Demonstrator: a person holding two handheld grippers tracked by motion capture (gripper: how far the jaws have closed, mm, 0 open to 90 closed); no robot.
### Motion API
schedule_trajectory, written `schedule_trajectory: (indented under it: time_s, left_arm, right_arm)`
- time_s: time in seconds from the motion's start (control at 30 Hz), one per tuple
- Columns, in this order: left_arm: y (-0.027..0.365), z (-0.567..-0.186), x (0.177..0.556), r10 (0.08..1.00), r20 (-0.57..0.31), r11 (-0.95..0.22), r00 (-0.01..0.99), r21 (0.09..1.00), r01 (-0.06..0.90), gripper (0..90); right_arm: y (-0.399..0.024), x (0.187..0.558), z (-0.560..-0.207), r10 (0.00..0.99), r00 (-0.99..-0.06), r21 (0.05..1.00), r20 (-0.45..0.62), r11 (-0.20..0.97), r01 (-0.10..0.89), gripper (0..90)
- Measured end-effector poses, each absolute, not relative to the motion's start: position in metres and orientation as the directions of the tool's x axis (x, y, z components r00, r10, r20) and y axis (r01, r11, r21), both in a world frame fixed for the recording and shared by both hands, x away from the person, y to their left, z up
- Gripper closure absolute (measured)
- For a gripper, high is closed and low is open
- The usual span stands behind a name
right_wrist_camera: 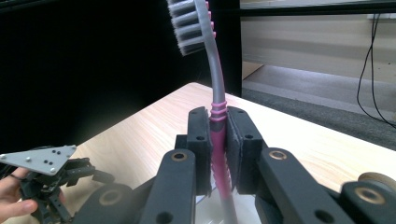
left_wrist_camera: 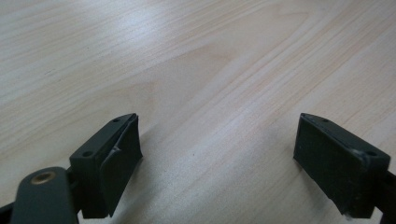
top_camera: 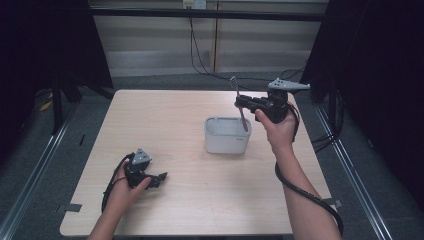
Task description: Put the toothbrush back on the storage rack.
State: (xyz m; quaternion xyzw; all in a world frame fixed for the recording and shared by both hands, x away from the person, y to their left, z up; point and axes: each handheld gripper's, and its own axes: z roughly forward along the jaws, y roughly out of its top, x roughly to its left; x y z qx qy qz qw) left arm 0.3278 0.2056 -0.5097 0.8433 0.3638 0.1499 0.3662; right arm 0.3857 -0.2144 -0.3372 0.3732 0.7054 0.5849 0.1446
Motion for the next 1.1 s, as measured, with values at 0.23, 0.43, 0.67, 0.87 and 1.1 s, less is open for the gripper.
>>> schedule_trajectory:
  time_s: [0.23, 0.43, 0.67, 0.87, 1.1]
  left_arm:
    - [0.206, -0.510, 0.328, 0.723, -0.014, -0.467, 0.690, 0.726, 0.504, 14.5]
    - [0.206, -0.510, 0.328, 0.724, -0.014, -0.467, 0.690, 0.727, 0.504, 14.5]
    - [0.206, -0.510, 0.328, 0.723, -0.014, -0.467, 0.690, 0.726, 0.504, 14.5]
    - [0.206, -0.510, 0.328, 0.723, -0.014, -0.467, 0.691, 0.727, 0.504, 14.5]
    - [0.206, -0.510, 0.328, 0.723, -0.014, -0.467, 0.690, 0.726, 0.504, 14.5]
  right_arm:
    - [-0.217, 0.390, -0.344, 0.703, -0.665, 0.932, 0.250, 0.011, 0.362, 80.6]
    - [-0.217, 0.393, -0.345, 0.701, -0.666, 0.931, 0.256, 0.007, 0.365, 80.6]
    - [-0.216, 0.395, -0.347, 0.706, -0.661, 0.931, 0.256, 0.004, 0.365, 80.6]
    - [-0.216, 0.398, -0.352, 0.712, -0.652, 0.929, 0.259, 0.000, 0.370, 80.5]
    - [-0.218, 0.400, -0.358, 0.718, -0.643, 0.928, 0.266, -0.010, 0.373, 80.5]
